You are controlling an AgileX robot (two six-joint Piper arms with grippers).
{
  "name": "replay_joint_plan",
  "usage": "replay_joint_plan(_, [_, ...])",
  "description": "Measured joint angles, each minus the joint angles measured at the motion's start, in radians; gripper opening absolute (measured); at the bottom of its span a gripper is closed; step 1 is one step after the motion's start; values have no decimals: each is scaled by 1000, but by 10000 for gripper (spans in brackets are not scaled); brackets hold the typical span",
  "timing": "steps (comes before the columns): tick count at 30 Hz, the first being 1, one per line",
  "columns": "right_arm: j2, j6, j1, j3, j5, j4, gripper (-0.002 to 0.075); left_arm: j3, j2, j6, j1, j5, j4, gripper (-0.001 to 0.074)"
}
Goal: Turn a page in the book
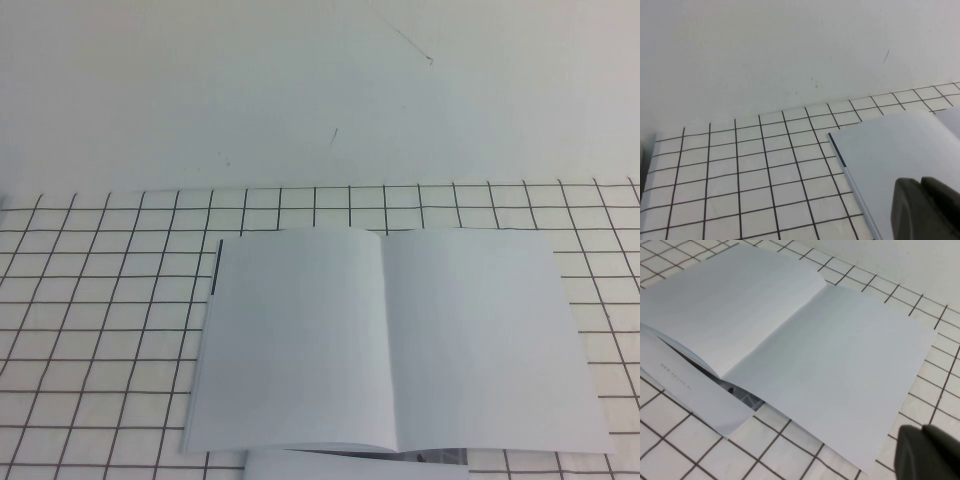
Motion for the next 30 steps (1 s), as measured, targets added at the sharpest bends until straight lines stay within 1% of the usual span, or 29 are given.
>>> replay_joint_plan(14, [-2, 0, 0, 0, 4, 0, 0, 2, 0, 2, 0, 0, -2, -2])
replay_joint_plan(18, [-2, 0, 17, 0, 4, 0, 0, 2, -6, 2, 5, 9, 0, -2])
replay_joint_plan(20, [-2, 0, 17, 0, 6, 0, 0, 4, -23, -2, 52, 26, -8, -2])
replay_joint_plan(24, [-2, 0, 17, 0, 6, 0, 0, 54, -84, -7, 188, 41, -60, -2])
replay_joint_plan(30, [-2, 0, 17, 0, 6, 2, 0, 233, -194, -7, 361, 4, -175, -2])
